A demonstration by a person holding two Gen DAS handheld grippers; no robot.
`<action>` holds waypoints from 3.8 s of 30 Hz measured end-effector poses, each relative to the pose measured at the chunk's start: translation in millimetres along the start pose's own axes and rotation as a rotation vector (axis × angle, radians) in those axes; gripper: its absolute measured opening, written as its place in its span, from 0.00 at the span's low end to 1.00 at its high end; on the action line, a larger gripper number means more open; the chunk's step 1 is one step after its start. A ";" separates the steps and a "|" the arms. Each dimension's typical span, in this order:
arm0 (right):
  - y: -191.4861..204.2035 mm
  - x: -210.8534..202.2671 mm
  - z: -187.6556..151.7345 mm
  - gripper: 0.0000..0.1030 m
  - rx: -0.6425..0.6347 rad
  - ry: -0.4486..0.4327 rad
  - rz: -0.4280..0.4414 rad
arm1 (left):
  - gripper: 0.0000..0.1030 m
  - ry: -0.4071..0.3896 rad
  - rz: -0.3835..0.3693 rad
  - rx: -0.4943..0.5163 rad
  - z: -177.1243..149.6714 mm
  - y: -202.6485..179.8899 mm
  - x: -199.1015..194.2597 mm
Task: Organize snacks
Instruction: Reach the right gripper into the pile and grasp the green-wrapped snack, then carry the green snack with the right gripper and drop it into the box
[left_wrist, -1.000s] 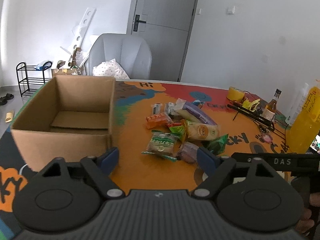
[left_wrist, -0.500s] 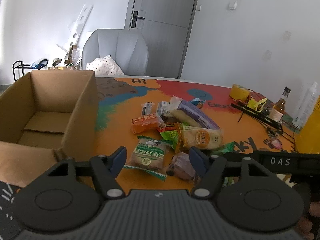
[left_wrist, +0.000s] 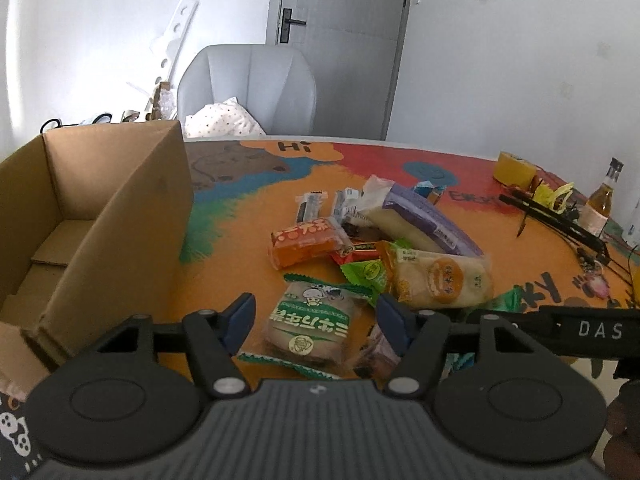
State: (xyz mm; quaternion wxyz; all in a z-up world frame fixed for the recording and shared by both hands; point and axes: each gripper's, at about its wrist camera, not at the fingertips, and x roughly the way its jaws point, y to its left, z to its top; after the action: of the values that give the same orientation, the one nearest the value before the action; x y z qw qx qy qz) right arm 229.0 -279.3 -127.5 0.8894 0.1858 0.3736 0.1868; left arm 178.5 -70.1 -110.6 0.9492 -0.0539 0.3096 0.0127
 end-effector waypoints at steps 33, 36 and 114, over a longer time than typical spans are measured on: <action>7.5 -43.9 -3.4 0.25 0.044 -0.174 0.010 | 0.46 0.016 -0.057 0.062 6.2 -6.3 -23.1; 15.0 -47.3 -1.5 0.25 0.037 -0.187 0.018 | 0.46 -0.004 -0.072 0.067 12.1 -5.5 -33.3; 161.4 -4.6 29.8 0.67 -0.145 -0.149 0.219 | 0.89 -0.121 0.154 -0.117 61.5 146.0 -99.5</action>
State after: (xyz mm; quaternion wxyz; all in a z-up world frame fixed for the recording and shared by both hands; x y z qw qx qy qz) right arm 216.7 -148.2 -29.5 0.9000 0.1742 0.2695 0.2950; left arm 125.9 82.7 -16.5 0.9577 -0.0844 0.2536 0.1069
